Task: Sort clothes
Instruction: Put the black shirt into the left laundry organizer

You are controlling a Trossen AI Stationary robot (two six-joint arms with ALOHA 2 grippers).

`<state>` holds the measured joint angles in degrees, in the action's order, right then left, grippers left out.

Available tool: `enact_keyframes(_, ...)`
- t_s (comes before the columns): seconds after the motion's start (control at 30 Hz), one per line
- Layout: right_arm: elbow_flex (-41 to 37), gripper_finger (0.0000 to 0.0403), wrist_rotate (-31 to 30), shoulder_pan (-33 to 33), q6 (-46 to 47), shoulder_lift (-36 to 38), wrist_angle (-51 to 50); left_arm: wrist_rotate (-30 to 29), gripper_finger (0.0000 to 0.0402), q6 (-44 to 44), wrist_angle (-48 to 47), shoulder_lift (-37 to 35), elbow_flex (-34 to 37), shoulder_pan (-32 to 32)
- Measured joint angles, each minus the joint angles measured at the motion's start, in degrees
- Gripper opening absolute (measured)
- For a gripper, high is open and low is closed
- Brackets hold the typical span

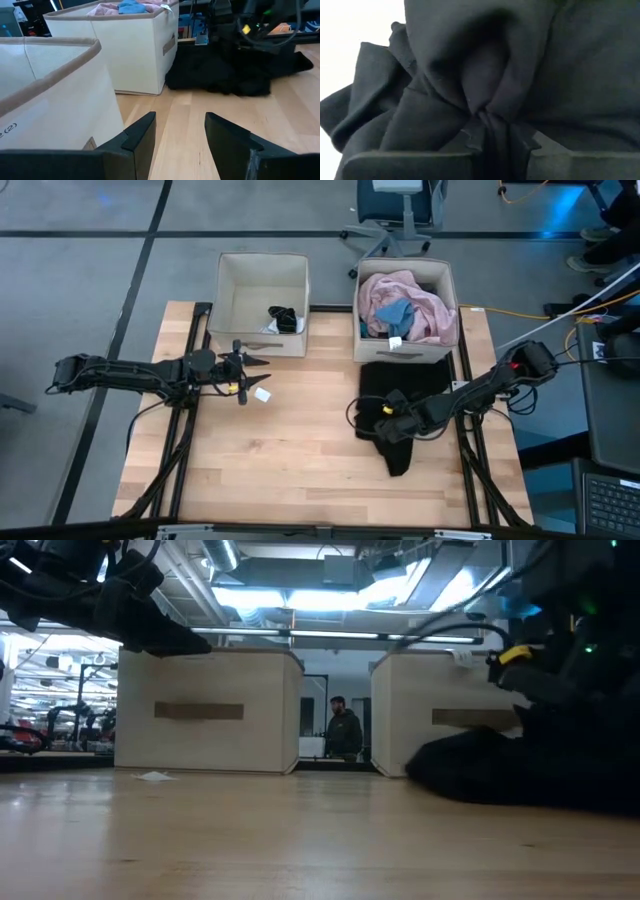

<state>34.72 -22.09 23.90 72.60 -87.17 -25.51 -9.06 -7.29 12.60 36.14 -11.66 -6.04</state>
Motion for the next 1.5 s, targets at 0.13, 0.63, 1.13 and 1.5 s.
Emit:
enact_keyframes(0.13, -0.18, 0.0046, 0.23, 0.05, -5.65, -0.23, 9.48, 0.00, 0.0162, 0.17, 0.00, 0.00, 0.01, 0.00)
enact_keyframes(0.63, 9.65, 0.0041, -10.95, -1.44, -35.17, -0.44, 26.04, 0.00, 0.0162, 0.63, 0.13, 0.00, 0.00, 0.00)
enact_keyframes(1.13, 41.51, 0.0041, -10.99, -14.63, -82.90, -0.22, 22.25, 0.00, 0.0162, 0.68, 0.09, 0.00, 0.02, 0.02)
enact_keyframes(1.5, 53.28, 0.0041, 3.73, -30.25, -94.10, -4.13, 33.69, 0.00, 0.0162, 1.71, -0.03, -0.02, 0.00, 0.05)
